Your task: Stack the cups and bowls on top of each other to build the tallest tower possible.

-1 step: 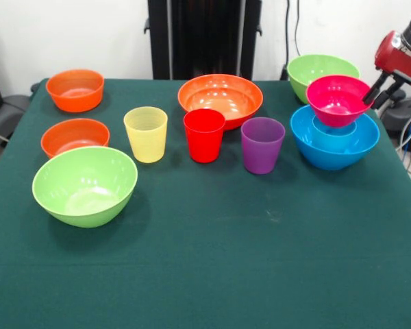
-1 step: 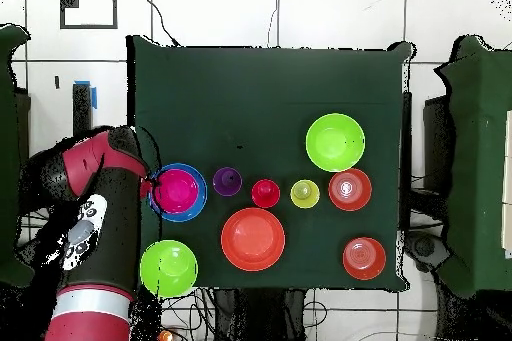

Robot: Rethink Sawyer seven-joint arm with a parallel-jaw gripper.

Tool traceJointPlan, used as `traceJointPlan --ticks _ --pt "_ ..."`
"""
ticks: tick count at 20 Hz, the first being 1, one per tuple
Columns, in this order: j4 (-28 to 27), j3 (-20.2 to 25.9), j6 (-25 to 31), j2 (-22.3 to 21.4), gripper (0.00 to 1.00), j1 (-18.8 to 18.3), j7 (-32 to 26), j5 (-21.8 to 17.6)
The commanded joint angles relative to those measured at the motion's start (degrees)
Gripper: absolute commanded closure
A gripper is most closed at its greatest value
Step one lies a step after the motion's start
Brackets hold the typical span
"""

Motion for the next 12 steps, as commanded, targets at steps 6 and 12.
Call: traceJointPlan --ticks 6,12 --pt "-1.1 4.66 -2.31 3.37 1.0 0.66 -3.87 -5.41" --pt "-1.41 4.62 -1.09 3.07 1.0 0.41 -4.17 -6.27"
